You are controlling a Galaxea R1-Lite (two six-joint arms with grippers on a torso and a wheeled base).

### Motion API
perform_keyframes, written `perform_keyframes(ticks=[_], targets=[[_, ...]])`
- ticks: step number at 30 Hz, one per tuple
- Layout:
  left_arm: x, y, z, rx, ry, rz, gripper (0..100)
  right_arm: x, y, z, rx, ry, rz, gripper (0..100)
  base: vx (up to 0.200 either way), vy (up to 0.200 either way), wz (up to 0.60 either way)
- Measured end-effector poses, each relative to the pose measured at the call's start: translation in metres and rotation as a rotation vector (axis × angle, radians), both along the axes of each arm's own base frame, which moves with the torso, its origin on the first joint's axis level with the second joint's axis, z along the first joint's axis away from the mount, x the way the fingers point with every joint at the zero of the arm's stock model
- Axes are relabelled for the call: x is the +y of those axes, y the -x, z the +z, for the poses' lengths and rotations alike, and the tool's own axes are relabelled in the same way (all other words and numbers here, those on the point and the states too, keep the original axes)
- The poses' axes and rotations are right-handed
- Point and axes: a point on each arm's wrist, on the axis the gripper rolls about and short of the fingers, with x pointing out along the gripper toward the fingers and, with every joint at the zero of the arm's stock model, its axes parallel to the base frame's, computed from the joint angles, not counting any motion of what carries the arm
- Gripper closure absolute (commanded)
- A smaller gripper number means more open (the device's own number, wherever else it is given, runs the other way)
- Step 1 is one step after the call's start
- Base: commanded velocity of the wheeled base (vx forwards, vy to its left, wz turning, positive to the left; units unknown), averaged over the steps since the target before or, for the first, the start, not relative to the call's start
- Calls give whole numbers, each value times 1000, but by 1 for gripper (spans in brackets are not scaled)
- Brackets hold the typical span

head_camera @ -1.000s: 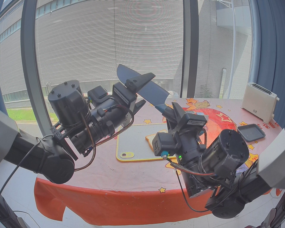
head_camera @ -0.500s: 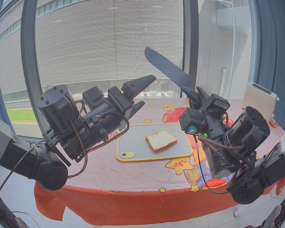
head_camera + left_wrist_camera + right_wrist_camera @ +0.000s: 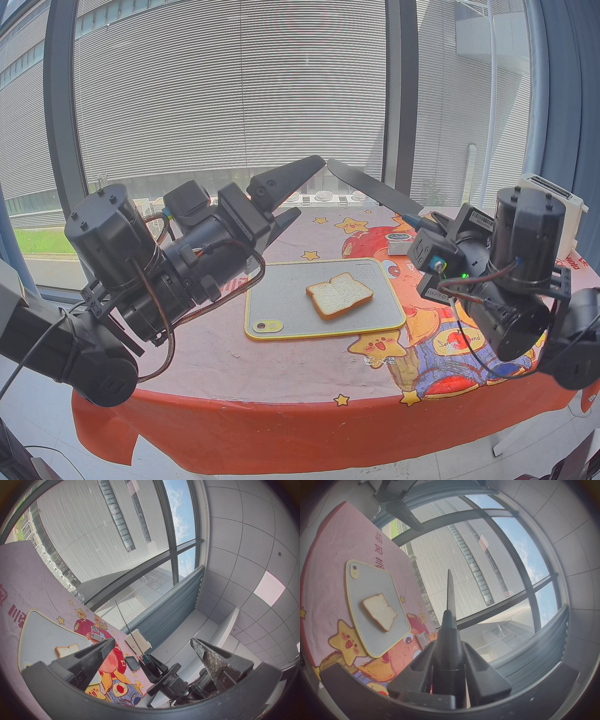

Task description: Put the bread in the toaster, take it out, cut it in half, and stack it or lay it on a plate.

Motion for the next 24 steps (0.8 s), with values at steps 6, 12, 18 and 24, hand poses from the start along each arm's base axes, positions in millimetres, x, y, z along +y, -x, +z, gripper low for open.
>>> perform_keyframes(ticks=[6,12,18,24], targets=[[0,1,0,-6,-4,0,0,-7,2,29,84,-114,0,100,0,0,0],[0,1,-1,-13,-12,2,0,-14,-1,63,154,-377,13,100,0,0,0],[1,2,-3,-38,-42,13,0,-18,-12,74,286,-694,61,100,0,0,0],[3,4,-6,-83,-95,33,0,-24,-25,70,473,-862,112,100,0,0,0]])
